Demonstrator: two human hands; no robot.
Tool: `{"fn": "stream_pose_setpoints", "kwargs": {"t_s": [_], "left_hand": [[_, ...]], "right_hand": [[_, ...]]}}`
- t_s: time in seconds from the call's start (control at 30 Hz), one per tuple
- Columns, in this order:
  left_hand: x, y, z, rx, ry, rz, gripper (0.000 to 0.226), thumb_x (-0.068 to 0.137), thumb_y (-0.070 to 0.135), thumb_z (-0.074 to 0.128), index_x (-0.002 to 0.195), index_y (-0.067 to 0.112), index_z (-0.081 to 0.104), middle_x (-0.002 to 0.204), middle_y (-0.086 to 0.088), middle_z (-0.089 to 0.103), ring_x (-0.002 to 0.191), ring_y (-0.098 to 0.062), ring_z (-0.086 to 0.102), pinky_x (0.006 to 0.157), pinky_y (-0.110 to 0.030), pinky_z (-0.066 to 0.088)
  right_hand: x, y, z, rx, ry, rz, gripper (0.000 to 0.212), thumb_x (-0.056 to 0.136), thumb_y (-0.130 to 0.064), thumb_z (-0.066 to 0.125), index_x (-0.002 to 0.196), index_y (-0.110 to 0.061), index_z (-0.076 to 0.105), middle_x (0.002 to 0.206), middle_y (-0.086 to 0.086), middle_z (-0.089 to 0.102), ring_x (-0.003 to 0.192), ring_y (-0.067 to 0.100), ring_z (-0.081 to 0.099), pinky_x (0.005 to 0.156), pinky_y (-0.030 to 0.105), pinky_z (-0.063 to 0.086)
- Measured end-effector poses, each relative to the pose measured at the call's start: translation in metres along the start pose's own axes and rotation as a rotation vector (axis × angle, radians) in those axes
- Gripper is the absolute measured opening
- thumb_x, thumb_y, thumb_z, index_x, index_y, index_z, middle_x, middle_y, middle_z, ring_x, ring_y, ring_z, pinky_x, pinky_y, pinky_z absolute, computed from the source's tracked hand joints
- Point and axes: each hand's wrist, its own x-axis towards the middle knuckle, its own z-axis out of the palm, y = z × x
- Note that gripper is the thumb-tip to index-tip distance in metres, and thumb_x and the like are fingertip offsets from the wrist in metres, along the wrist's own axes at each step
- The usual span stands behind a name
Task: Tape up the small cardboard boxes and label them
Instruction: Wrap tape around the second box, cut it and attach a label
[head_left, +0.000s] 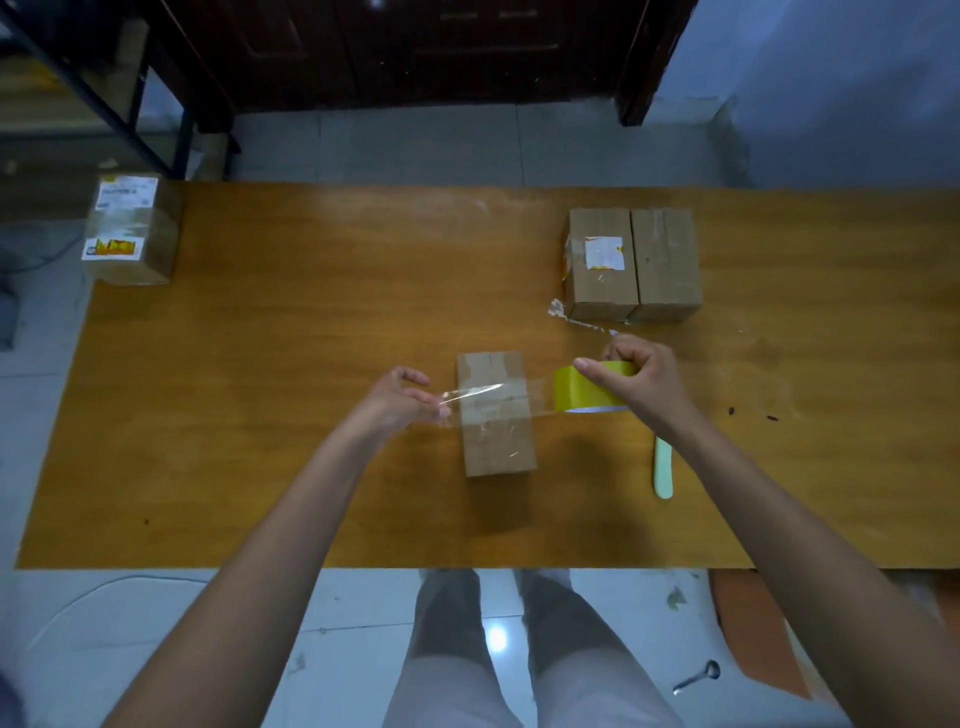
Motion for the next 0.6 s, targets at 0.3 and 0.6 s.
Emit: {"fn": "stream_pose_setpoints", "kwargs": {"t_s": [0.3, 0.6], "left_hand": [[0.009, -0.002, 0.007, -0.01, 0.055, -0.016, 0.053, 0.074, 0.007, 0.081, 0.116, 0.015, 0.051, 0.1, -0.003, 0.072, 0.097, -0.019, 0.066, 0.071, -0.03, 0.046], [0.032, -0.015, 0.013, 0.075, 0.093, -0.042, 0.042, 0.079, 0.008, 0.078, 0.107, 0.017, 0.049, 0.082, 0.004, 0.07, 0.081, -0.006, 0.063, 0.086, -0.032, 0.045]], "right_hand": [[0.007, 0.015, -0.001, -0.01, 0.01, -0.001, 0.047, 0.079, -0.028, 0.077, 0.054, -0.024, 0.038, 0.058, -0.004, 0.041, 0.056, 0.01, 0.039, 0.056, 0.025, 0.032], [0.007, 0.025, 0.006, -0.033, -0.014, 0.035, 0.043, 0.081, -0.027, 0.075, 0.057, -0.013, 0.043, 0.06, 0.013, 0.045, 0.059, 0.018, 0.041, 0.057, 0.033, 0.034]]}}
